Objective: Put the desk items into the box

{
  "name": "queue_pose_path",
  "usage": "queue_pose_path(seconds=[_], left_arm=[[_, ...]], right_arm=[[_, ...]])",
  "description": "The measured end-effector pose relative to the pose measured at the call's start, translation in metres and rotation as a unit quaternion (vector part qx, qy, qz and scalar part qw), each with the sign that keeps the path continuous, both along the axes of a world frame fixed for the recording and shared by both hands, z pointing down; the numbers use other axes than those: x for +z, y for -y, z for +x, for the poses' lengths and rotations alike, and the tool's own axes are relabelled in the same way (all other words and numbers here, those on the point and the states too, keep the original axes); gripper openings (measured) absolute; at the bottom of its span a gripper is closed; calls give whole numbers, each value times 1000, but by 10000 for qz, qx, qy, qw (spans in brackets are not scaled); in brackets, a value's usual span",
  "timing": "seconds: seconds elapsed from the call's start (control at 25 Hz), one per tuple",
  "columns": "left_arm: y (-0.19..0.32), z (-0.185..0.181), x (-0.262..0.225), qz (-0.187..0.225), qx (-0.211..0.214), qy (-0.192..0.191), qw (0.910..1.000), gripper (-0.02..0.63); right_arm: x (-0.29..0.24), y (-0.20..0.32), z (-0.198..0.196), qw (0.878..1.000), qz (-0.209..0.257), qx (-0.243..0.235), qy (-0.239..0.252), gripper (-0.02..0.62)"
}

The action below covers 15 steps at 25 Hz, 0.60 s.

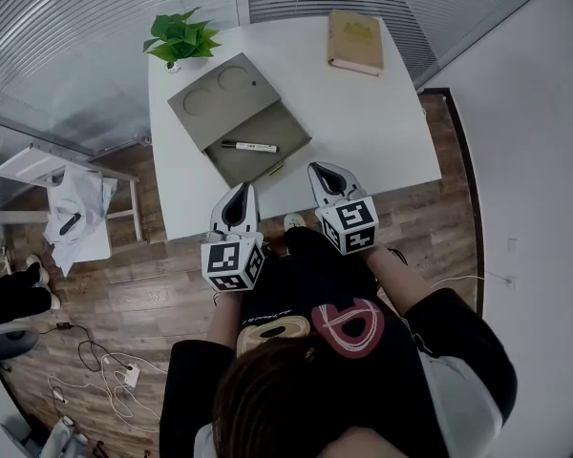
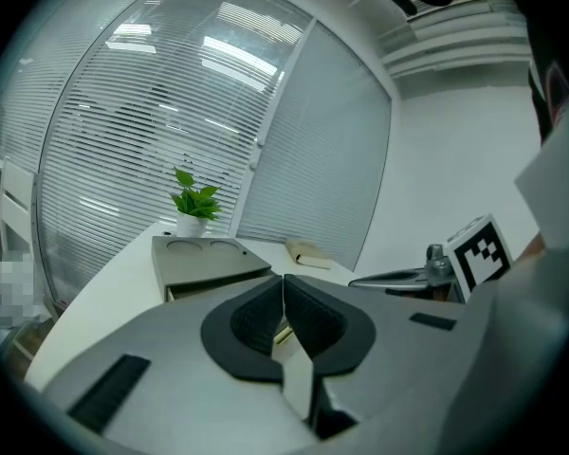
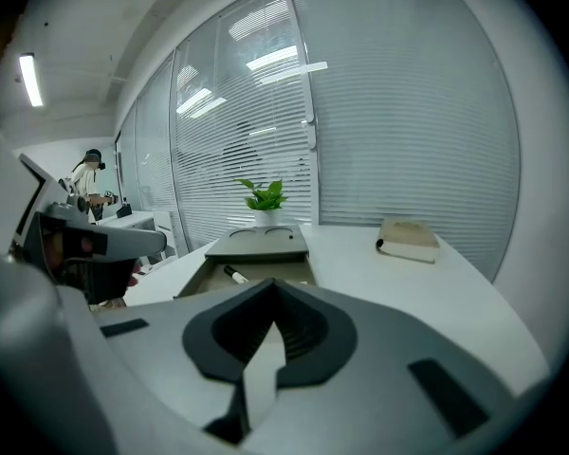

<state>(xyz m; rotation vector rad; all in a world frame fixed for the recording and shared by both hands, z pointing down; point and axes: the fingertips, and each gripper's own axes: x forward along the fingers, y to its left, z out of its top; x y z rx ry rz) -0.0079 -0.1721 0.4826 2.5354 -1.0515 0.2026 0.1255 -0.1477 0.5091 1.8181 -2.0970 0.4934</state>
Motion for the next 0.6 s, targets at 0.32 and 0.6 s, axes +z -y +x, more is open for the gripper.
queue_pose_path(seconds=[0.32,0.6], left_arm=[[-2,-4,5,-65,-21,34,10000,20],[-3,-6,8,-99,-27,65,9999,20]], right_arm=[[1,-2,0,10000,-14,18,-40,9],[6,-3,-3,9999,-53,-59,-102,9]])
